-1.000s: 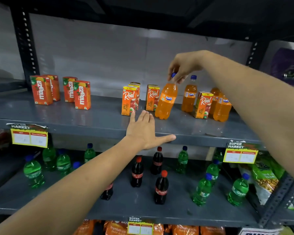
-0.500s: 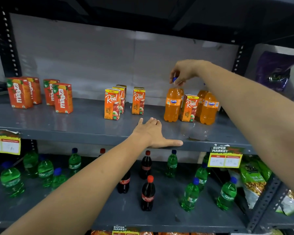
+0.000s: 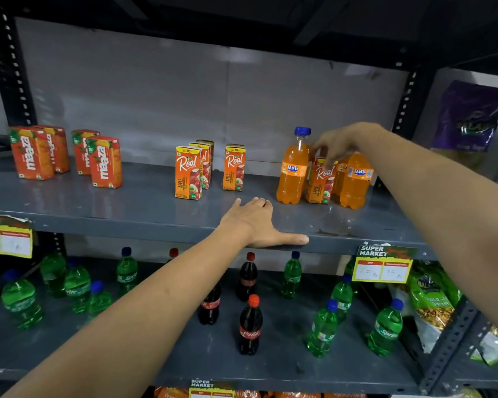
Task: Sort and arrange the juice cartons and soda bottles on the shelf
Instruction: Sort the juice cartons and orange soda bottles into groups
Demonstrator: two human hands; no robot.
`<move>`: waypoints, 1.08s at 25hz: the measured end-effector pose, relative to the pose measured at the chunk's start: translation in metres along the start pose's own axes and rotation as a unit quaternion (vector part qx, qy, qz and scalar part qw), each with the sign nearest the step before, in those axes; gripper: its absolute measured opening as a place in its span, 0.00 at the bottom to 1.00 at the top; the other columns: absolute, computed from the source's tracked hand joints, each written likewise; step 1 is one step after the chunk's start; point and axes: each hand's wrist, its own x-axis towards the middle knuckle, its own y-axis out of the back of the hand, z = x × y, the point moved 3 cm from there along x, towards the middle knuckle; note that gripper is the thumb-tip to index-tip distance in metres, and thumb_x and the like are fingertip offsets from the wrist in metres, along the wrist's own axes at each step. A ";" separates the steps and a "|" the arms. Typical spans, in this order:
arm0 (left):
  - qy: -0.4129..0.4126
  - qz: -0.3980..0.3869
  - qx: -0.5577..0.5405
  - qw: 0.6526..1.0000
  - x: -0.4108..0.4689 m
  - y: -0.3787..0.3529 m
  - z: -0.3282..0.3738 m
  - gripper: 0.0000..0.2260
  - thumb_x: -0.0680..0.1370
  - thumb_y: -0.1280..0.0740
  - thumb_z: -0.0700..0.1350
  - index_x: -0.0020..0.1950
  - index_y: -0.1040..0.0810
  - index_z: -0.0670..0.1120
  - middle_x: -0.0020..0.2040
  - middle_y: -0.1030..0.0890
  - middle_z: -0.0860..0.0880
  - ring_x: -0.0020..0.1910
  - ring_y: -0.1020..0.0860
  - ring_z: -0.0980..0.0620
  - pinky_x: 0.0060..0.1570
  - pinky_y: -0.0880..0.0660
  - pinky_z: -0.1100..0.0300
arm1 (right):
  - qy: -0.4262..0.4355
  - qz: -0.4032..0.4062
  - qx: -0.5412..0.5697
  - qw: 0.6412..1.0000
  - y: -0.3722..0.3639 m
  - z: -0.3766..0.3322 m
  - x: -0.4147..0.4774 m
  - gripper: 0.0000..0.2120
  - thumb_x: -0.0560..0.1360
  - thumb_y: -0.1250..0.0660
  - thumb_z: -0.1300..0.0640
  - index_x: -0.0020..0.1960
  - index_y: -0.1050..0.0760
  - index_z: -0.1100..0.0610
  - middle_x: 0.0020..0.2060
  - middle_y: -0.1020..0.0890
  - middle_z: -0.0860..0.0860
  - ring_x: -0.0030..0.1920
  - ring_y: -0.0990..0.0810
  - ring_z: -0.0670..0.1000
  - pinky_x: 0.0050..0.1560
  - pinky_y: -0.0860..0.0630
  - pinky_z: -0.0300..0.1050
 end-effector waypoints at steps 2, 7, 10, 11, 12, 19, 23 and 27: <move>0.000 0.000 0.006 1.000 -0.001 0.001 0.001 0.62 0.54 0.55 0.84 0.75 0.42 0.43 0.77 0.40 0.45 0.76 0.44 0.46 0.74 0.53 0.40 | 0.012 0.005 -0.004 1.000 -0.003 0.001 -0.004 0.31 0.71 0.30 0.62 0.71 0.37 0.56 0.67 0.30 0.57 0.64 0.29 0.58 0.58 0.27 0.51; -0.003 0.008 0.051 0.999 -0.017 0.004 -0.009 0.56 0.59 0.57 0.82 0.76 0.44 0.45 0.78 0.42 0.47 0.77 0.49 0.47 0.72 0.59 0.37 | 0.053 -0.060 0.040 0.996 0.010 -0.001 -0.030 0.16 0.70 0.28 0.61 0.55 0.26 0.52 0.56 0.23 0.56 0.48 0.21 0.52 0.41 0.20 0.44; 0.013 0.024 0.053 0.998 -0.031 0.006 -0.031 0.51 0.62 0.58 0.81 0.77 0.46 0.51 0.79 0.46 0.48 0.77 0.50 0.46 0.71 0.60 0.35 | 0.070 -0.075 0.094 0.990 0.020 -0.017 -0.048 0.15 0.66 0.25 0.60 0.51 0.24 0.51 0.51 0.20 0.53 0.49 0.19 0.53 0.36 0.20 0.40; 0.021 0.029 0.052 0.998 -0.037 0.008 -0.040 0.50 0.62 0.59 0.80 0.77 0.45 0.52 0.79 0.46 0.49 0.77 0.50 0.47 0.71 0.60 0.35 | 0.075 -0.075 0.105 0.989 0.022 -0.026 -0.053 0.16 0.66 0.25 0.60 0.51 0.23 0.52 0.50 0.19 0.52 0.49 0.19 0.52 0.35 0.20 0.39; 0.032 0.031 0.054 0.998 -0.042 0.009 -0.050 0.50 0.62 0.59 0.80 0.76 0.46 0.53 0.79 0.46 0.49 0.77 0.49 0.47 0.71 0.60 0.35 | 0.082 -0.073 0.109 0.988 0.024 -0.036 -0.056 0.17 0.65 0.24 0.59 0.52 0.23 0.53 0.50 0.19 0.51 0.49 0.19 0.51 0.36 0.21 0.38; 0.083 0.036 0.065 0.994 -0.072 0.016 -0.101 0.54 0.58 0.61 0.82 0.76 0.45 0.53 0.78 0.43 0.51 0.77 0.45 0.49 0.72 0.56 0.36 | 0.170 0.002 0.141 0.975 0.036 -0.114 -0.041 0.17 0.66 0.24 0.60 0.53 0.22 0.57 0.47 0.16 0.52 0.46 0.17 0.50 0.38 0.22 0.39; 0.065 0.063 0.054 0.994 -0.074 0.015 -0.105 0.52 0.60 0.59 0.82 0.76 0.42 0.52 0.77 0.39 0.50 0.76 0.42 0.49 0.72 0.53 0.38 | 0.181 0.061 0.124 0.974 0.043 -0.142 -0.018 0.20 0.68 0.26 0.58 0.59 0.24 0.58 0.51 0.19 0.53 0.49 0.20 0.51 0.42 0.23 0.41; 0.041 0.071 0.045 0.996 -0.076 0.014 -0.112 0.49 0.63 0.57 0.80 0.75 0.41 0.52 0.76 0.37 0.51 0.75 0.40 0.50 0.73 0.49 0.40 | 0.167 0.085 0.082 0.979 0.028 -0.157 0.006 0.23 0.70 0.27 0.56 0.63 0.26 0.58 0.55 0.20 0.55 0.52 0.20 0.54 0.46 0.24 0.44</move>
